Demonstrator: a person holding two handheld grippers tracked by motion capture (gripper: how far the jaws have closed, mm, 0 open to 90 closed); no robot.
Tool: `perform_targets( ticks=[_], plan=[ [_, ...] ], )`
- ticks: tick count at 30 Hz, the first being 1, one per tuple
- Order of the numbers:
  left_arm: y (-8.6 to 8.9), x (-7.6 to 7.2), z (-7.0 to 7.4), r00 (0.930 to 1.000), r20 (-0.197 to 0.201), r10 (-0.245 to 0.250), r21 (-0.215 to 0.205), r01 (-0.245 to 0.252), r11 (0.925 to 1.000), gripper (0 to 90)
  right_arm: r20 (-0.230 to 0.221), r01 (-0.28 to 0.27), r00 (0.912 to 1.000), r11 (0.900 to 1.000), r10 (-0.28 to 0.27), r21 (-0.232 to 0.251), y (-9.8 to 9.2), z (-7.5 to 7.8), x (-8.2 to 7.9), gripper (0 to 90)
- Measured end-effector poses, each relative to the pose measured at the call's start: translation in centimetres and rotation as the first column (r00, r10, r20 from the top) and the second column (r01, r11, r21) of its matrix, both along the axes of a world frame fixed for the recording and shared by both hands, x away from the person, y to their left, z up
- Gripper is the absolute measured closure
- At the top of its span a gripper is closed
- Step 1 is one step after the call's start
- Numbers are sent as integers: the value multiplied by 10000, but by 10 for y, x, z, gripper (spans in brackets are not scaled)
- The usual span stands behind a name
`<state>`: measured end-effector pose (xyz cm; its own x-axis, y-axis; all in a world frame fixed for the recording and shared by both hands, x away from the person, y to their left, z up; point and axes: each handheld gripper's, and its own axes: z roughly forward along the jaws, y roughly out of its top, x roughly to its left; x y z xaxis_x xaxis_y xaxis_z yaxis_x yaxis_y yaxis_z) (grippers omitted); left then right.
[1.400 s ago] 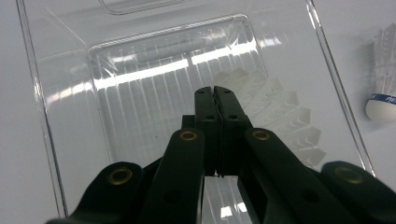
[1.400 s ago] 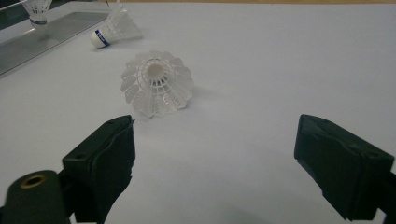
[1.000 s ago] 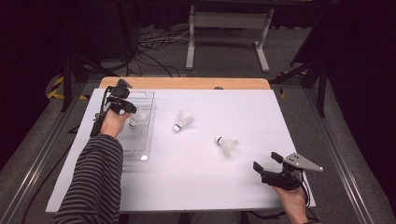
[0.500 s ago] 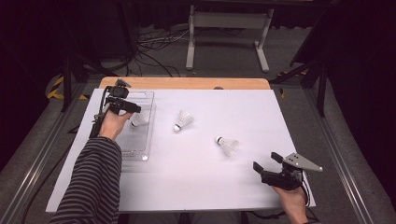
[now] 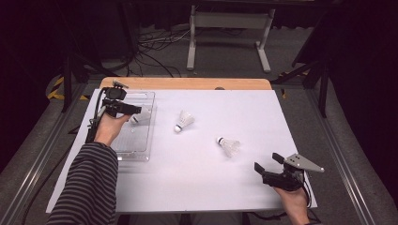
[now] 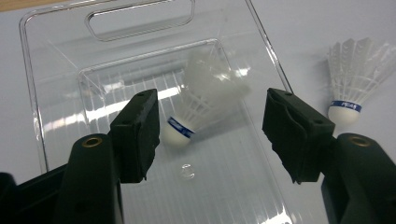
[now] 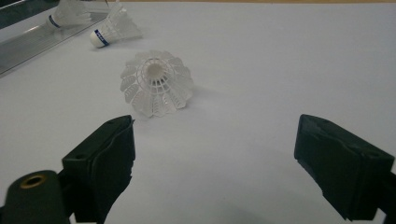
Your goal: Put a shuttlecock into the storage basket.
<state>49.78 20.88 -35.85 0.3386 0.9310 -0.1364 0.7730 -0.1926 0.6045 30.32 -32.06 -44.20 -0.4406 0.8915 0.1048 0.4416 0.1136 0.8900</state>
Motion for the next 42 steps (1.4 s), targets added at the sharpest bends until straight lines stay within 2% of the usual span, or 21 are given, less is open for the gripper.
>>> perform_targets(
  ticks=[10, 18, 22, 26, 30, 35, 42],
  plan=[
    [5, -21, 0, 9971, 725, -248, -369, 275, 9989, 364, 25, 15, 10000, 10000, -15, -10, 0, 0, 0, 131],
    [6, -33, -1, 9946, 957, -392, -452, 437, 9980, 360, 25, 24, 10000, 10000, -24, 2, 0, 0, -1, 130],
    [7, -40, 0, 9908, 1260, -496, -469, 559, 9973, 353, 14, 36, 10000, 10000, -36, 46, -1, 0, 0, 130],
    [7, -46, 0, 9891, 1381, -507, -494, 580, 9971, 348, 33, 23, 10000, 10000, -23, 4, 0, 0, -1, 130],
    [8, -52, 0, 9847, 1591, -706, -340, 769, 9965, 342, 23, 31, 10000, 10000, -31, 28, -1, 0, 0, 130],
    [9, -60, 2, 9810, 1786, -765, -485, 864, 9951, 336, 41, 31, 10000, 10000, -31, 36, -1, 0, -1, 131],
    [12, -72, 3, 9707, 2259, -819, -575, 972, 9936, 326, 34, 25, 10000, 10000, -25, 50, -1, 0, -1, 130]
  ],
)
